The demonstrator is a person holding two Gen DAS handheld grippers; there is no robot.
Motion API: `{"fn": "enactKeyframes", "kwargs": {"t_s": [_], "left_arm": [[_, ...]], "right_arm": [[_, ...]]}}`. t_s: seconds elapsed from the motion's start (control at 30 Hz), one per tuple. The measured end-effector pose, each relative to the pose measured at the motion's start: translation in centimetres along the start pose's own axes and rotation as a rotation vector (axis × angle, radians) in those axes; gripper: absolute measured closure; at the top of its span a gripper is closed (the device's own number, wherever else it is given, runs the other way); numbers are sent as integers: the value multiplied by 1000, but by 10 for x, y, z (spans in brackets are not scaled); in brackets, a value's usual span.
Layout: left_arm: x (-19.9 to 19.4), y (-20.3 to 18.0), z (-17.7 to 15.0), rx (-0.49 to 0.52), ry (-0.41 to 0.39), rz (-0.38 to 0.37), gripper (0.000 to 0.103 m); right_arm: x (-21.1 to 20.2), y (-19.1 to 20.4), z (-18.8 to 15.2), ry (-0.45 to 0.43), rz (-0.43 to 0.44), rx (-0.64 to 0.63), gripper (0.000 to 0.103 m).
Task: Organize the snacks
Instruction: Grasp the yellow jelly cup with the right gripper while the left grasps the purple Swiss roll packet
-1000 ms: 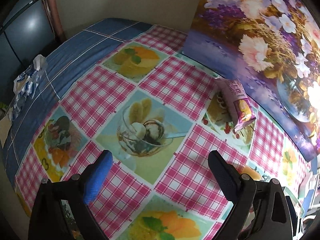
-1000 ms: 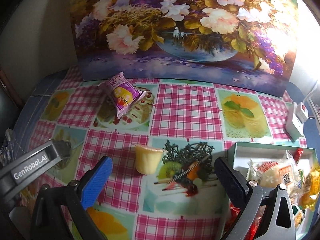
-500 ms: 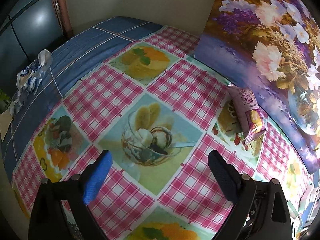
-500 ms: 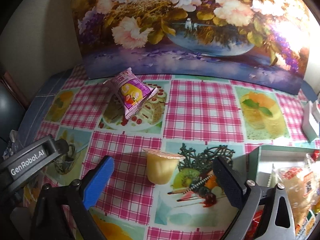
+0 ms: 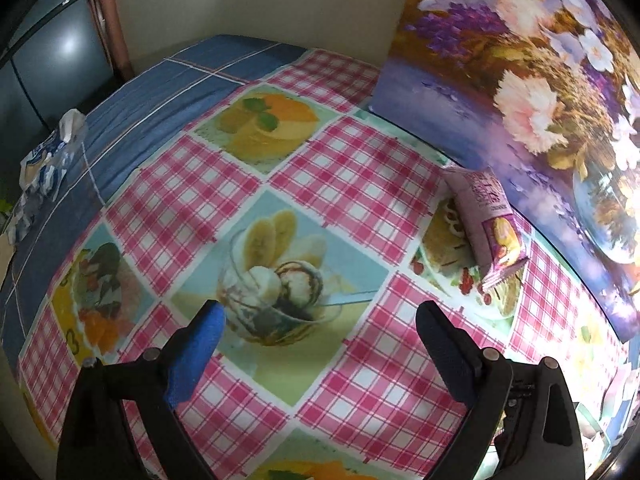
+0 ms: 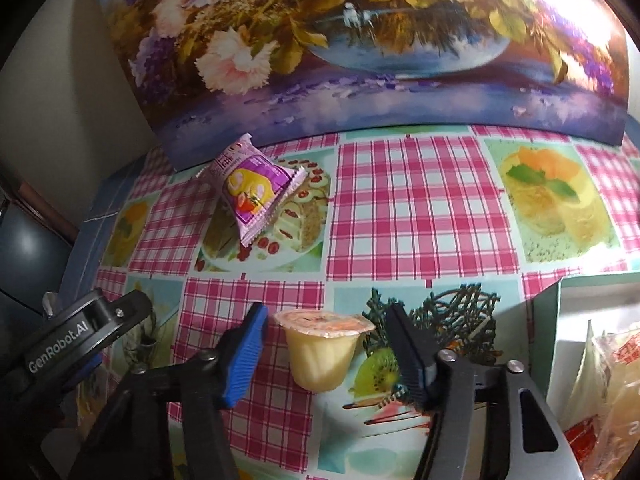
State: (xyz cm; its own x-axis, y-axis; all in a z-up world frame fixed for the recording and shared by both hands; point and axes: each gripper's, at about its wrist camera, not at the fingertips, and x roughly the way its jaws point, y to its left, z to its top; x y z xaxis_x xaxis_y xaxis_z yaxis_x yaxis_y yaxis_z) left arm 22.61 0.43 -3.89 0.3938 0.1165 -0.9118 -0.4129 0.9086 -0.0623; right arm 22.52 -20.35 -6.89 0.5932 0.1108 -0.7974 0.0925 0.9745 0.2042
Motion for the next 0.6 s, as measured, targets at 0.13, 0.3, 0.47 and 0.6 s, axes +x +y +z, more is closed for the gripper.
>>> {"fn": "enactKeyframes", "kwargs": {"t_s": [0.13, 0.3, 0.47, 0.6], "left_arm": [[1, -5, -1, 11, 3, -11, 7], [1, -6, -2, 11, 9, -25, 7], [2, -17, 0, 32, 13, -68, 7], [6, -30, 6, 32, 24, -136, 7]], "right_arm": [[1, -3, -2, 7, 15, 16, 52], [2, -3, -3, 8, 27, 20, 54], [2, -5, -1, -13, 28, 20, 55], [2, -14, 7, -51, 15, 46, 55]]}}
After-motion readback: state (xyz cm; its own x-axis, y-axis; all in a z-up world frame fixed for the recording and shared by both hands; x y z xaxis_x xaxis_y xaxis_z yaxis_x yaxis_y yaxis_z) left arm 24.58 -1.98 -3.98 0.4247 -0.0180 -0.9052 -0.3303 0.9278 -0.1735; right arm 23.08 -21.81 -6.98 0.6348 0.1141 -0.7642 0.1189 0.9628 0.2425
